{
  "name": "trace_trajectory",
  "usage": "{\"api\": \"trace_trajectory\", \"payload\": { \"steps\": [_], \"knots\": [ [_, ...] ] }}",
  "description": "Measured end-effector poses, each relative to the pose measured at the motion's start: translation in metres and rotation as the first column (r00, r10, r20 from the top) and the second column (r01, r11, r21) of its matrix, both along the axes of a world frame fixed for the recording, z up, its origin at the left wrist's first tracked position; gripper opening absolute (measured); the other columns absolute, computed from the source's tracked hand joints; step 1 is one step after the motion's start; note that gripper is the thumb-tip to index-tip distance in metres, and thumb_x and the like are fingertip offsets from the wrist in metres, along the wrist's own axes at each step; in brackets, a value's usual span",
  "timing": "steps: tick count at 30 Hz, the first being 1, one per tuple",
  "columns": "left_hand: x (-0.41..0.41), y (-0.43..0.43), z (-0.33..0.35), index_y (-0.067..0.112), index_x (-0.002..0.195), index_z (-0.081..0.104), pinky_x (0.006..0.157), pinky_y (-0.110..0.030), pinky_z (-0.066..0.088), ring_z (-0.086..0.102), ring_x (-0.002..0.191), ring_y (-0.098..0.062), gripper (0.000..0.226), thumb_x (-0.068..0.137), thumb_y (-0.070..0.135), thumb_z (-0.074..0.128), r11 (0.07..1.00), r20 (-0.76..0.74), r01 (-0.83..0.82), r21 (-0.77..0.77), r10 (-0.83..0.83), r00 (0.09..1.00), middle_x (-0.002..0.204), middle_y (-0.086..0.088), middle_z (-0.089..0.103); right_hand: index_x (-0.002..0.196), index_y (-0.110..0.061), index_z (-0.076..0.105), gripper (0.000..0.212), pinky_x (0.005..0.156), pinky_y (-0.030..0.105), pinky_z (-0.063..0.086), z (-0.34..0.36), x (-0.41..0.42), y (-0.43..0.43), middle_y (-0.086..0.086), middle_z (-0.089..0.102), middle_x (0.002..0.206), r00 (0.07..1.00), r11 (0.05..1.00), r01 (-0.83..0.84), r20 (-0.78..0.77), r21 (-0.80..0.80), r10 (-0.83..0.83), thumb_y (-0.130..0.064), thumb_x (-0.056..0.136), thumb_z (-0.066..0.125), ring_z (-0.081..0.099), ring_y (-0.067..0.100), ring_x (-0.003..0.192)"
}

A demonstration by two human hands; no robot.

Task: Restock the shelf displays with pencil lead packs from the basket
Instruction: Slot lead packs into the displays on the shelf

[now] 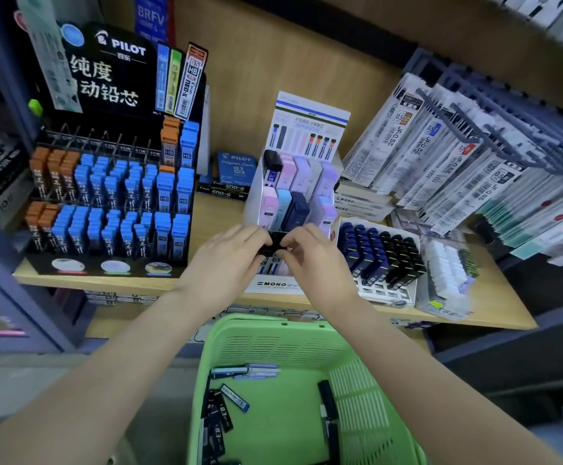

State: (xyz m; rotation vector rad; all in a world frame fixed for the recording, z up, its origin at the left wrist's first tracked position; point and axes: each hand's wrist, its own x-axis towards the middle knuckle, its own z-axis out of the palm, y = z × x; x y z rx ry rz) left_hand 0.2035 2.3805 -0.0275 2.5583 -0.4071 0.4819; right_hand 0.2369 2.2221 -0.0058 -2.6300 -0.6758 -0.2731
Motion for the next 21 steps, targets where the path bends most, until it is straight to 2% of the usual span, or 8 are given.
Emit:
{"api": "trace_trajectory", "payload": {
  "steps": [3, 5, 9, 13, 15, 18, 19, 21],
  "knots": [
    [-0.001, 0.0, 0.001, 0.008, 0.105, 0.062, 0.077, -0.037, 0.048, 0.06, 0.096, -0.026, 0.023, 0.083, 0.006, 0.067, 0.998, 0.035, 0.007, 0.06, -0.009, 0.999, 0.103, -0.004, 0.065, 0.097, -0.012, 0.066, 0.012, 0.055, 0.022, 0.038, -0.003, -0.006, -0.004, 0.001, 0.062, 0.093, 0.987, 0.998, 0.013, 0.158, -0.065, -0.003, -0.017, 0.089, 0.059, 0.061, 0.021, 0.077],
    [-0.004, 0.0, 0.001, 0.008, 0.102, 0.065, 0.075, -0.038, 0.05, 0.063, 0.093, -0.027, 0.028, 0.076, 0.002, 0.073, 0.993, 0.073, 0.002, 0.117, -0.01, 0.997, 0.101, -0.005, 0.067, 0.095, -0.013, 0.067, 0.017, 0.058, 0.019, 0.038, -0.007, -0.014, -0.009, 0.001, 0.065, 0.091, 0.969, 0.997, 0.01, 0.247, -0.078, 0.01, -0.019, 0.088, 0.052, 0.062, 0.021, 0.077],
    [-0.02, 0.001, -0.002, 0.007, 0.104, 0.064, 0.082, -0.034, 0.032, 0.05, 0.101, -0.023, 0.027, 0.078, 0.004, 0.068, 0.974, 0.16, -0.051, 0.219, 0.016, 0.987, 0.106, -0.009, 0.063, 0.106, -0.013, 0.057, 0.024, 0.085, 0.022, 0.036, -0.023, -0.04, -0.035, 0.002, 0.061, 0.103, 0.972, 0.999, -0.044, 0.23, -0.005, 0.044, -0.019, 0.091, 0.04, 0.052, 0.018, 0.095],
    [-0.045, -0.012, -0.018, 0.008, 0.101, 0.061, 0.081, -0.034, 0.032, 0.051, 0.092, -0.023, 0.024, 0.085, 0.017, 0.045, 0.954, 0.147, 0.031, 0.299, -0.078, 0.986, 0.099, -0.007, 0.06, 0.105, -0.018, 0.049, 0.018, 0.08, 0.019, 0.034, -0.06, -0.067, -0.072, -0.001, 0.058, 0.096, 0.984, 0.999, -0.039, 0.174, 0.006, 0.037, -0.019, 0.089, 0.042, 0.045, 0.01, 0.091],
    [-0.055, -0.025, -0.036, 0.012, 0.101, 0.06, 0.084, -0.032, 0.035, 0.055, 0.09, -0.02, 0.023, 0.086, 0.021, 0.045, 0.93, 0.06, 0.137, 0.341, -0.167, 0.984, 0.097, -0.004, 0.06, 0.105, -0.019, 0.05, 0.018, 0.077, 0.016, 0.038, -0.089, -0.078, -0.093, -0.002, 0.058, 0.095, 0.996, 0.999, -0.034, 0.081, -0.028, 0.037, -0.02, 0.089, 0.042, 0.048, 0.01, 0.09],
    [-0.064, -0.045, -0.075, 0.016, 0.103, 0.06, 0.084, -0.033, 0.049, 0.06, 0.09, -0.015, 0.024, 0.087, 0.027, 0.047, 0.887, -0.174, 0.276, 0.371, -0.226, 0.958, 0.099, 0.0, 0.061, 0.108, -0.016, 0.059, 0.021, 0.082, 0.029, 0.053, -0.139, -0.089, -0.12, 0.0, 0.061, 0.1, 0.986, 0.997, -0.034, -0.166, -0.072, 0.021, -0.009, 0.088, 0.055, 0.06, 0.016, 0.094],
    [-0.066, -0.052, -0.086, 0.017, 0.108, 0.059, 0.088, -0.034, 0.05, 0.059, 0.096, -0.015, 0.026, 0.088, 0.029, 0.049, 0.872, -0.289, 0.322, 0.368, -0.222, 0.931, 0.105, 0.0, 0.06, 0.112, -0.014, 0.06, 0.024, 0.087, 0.031, 0.053, -0.155, -0.092, -0.128, 0.001, 0.062, 0.106, 0.965, 0.993, -0.031, -0.262, -0.114, 0.0, -0.007, 0.089, 0.057, 0.061, 0.018, 0.098],
    [-0.064, -0.066, -0.114, 0.018, 0.13, 0.047, 0.106, -0.033, 0.036, 0.047, 0.12, -0.016, 0.039, 0.095, 0.034, 0.044, 0.862, -0.539, 0.399, 0.313, -0.185, 0.822, 0.13, 0.0, 0.049, 0.126, -0.015, 0.054, 0.031, 0.096, 0.03, 0.047, -0.186, -0.097, -0.143, 0.001, 0.056, 0.123, 0.878, 0.985, -0.05, -0.477, -0.165, -0.036, -0.012, 0.095, 0.05, 0.057, 0.018, 0.111]
  ]
}}
